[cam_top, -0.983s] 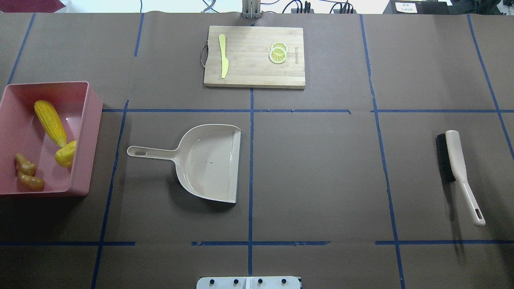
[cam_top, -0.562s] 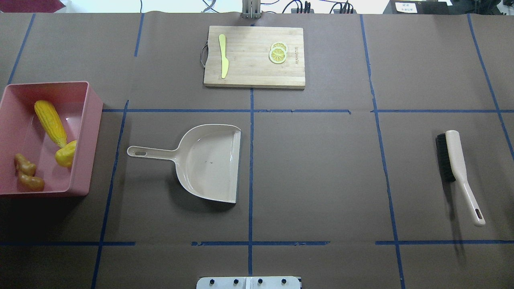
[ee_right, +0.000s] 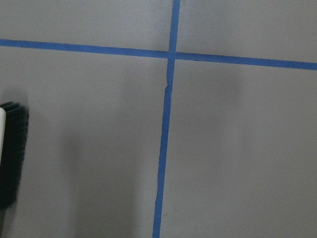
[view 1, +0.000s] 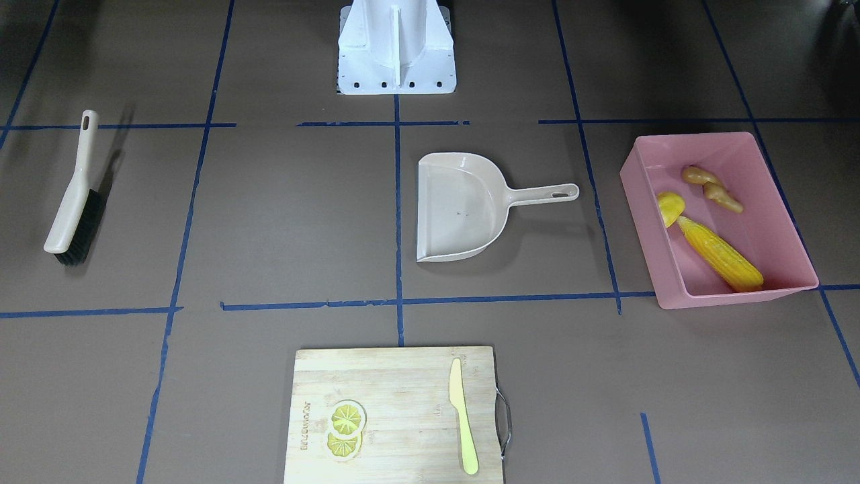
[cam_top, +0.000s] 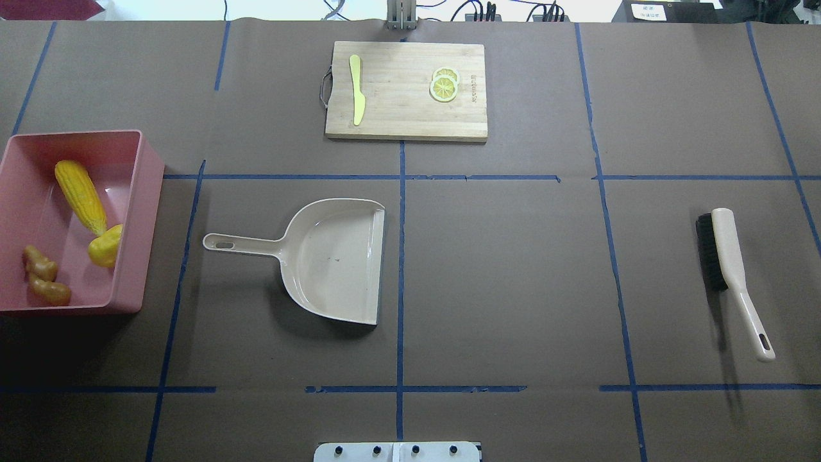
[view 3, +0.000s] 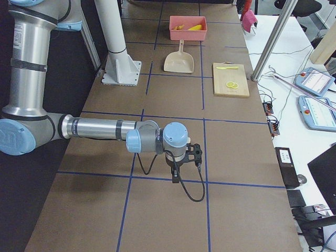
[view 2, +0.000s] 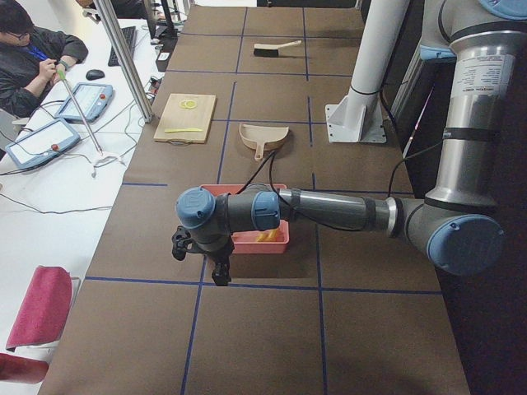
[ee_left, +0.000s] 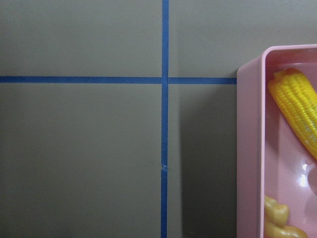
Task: Sweep and dump trash into bin
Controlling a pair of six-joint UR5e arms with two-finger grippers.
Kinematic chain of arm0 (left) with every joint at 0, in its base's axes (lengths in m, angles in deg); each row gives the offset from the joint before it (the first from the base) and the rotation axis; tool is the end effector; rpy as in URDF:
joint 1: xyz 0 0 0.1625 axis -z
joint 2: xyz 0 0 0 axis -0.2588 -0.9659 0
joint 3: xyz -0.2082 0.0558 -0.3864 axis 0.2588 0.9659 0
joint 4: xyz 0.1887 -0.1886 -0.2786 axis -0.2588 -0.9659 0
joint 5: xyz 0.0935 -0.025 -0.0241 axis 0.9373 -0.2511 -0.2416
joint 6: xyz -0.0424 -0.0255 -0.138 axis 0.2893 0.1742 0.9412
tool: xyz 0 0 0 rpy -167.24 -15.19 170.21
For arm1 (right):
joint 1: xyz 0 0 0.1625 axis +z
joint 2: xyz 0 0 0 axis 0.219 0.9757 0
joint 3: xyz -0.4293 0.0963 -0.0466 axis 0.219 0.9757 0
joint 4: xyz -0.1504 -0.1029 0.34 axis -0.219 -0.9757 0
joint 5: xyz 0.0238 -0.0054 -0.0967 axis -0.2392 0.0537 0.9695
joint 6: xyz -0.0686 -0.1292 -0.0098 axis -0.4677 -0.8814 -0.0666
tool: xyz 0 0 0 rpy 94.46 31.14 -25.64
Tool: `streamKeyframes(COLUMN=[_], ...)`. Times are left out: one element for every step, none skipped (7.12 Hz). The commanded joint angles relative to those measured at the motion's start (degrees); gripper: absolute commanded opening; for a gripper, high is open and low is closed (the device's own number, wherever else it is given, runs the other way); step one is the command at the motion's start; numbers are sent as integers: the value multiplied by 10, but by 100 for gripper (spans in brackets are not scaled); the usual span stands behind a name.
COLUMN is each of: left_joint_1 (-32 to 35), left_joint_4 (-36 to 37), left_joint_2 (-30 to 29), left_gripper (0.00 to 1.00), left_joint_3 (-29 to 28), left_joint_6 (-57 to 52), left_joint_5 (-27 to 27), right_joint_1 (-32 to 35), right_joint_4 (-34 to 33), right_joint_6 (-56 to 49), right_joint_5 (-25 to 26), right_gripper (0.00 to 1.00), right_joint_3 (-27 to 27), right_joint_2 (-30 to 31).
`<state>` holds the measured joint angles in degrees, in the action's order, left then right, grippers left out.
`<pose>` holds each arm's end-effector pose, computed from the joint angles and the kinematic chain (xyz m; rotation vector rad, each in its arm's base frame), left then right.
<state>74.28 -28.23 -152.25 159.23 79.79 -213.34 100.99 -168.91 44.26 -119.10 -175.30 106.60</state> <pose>-0.0196 -0.4611 0.7030 -0.0727 0.8301 0.0489 0.0188 -0.3883 0.7020 0.0589 -0.7833 -0.0652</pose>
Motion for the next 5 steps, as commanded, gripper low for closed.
streamKeyframes(left_joint_1=[1,1,2,2,2], left_joint_4=[-81,-83,-82,-82,-82], left_joint_2=[29,27,24,20,20], left_gripper=[100,100,100,100,100], left_joint_3=[-16,-14,-12,-12,-12], left_joint_6=[25,61,62,67,70], left_joint_5=[0,0,3,3,3], right_joint_1=[0,0,0,0,0], right_joint_4=[0,0,0,0,-1], right_joint_6=[1,2,4,6,6], right_joint_5=[-1,-1,0,0,3], right_gripper=[100,100,100,100,100], right_joint_3=[0,0,0,-1,1], right_joint_2=[-2,-2,-2,-2,-3])
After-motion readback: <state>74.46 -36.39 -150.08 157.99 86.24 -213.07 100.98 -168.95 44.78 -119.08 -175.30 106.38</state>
